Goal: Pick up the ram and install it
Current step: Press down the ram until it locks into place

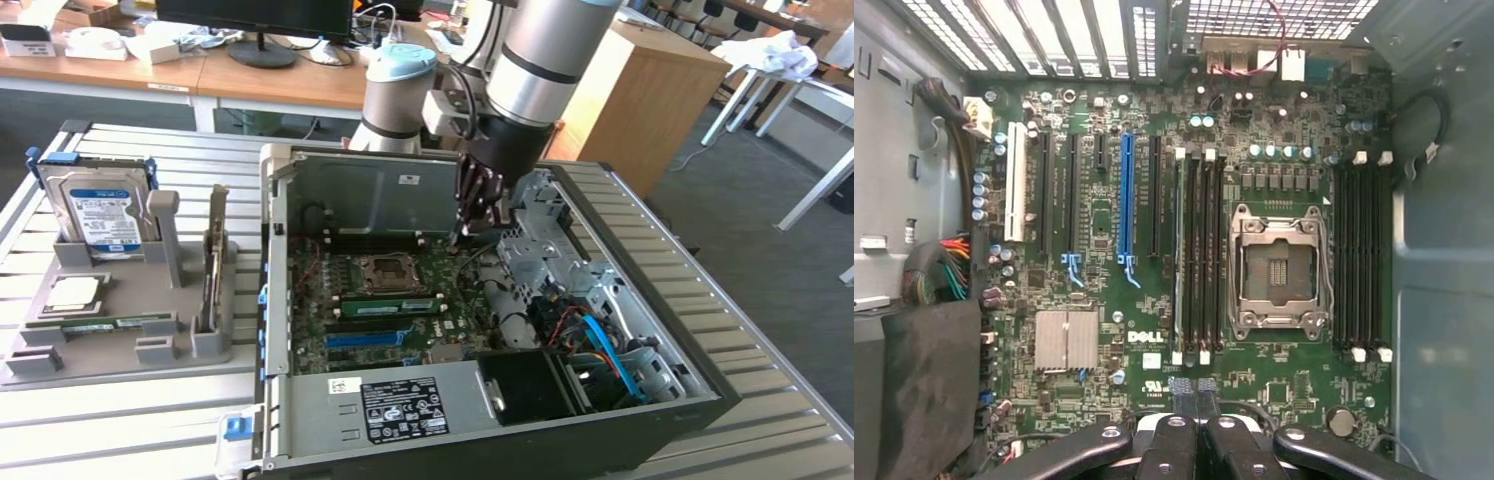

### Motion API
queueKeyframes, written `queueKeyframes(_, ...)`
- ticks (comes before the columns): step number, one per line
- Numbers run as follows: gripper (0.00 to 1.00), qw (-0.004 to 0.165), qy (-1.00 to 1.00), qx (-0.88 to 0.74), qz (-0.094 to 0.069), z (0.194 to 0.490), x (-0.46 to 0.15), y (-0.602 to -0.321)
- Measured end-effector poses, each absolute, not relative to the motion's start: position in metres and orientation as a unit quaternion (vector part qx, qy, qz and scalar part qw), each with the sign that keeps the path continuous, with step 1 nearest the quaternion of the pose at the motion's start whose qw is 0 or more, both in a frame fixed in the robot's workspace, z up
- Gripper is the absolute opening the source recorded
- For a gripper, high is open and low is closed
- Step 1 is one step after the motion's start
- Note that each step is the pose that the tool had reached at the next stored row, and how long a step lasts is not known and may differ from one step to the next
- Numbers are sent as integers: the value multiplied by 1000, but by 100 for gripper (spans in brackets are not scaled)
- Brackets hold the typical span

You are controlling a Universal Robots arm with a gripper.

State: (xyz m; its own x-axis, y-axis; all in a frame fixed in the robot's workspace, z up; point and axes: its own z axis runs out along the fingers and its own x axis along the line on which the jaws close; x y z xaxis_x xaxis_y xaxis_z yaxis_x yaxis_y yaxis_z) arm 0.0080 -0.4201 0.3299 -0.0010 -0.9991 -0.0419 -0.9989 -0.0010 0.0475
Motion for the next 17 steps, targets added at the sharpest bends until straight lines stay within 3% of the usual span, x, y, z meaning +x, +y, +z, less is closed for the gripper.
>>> queueKeyframes(17, 10, 1, -707, 707, -31, 314, 8, -420)
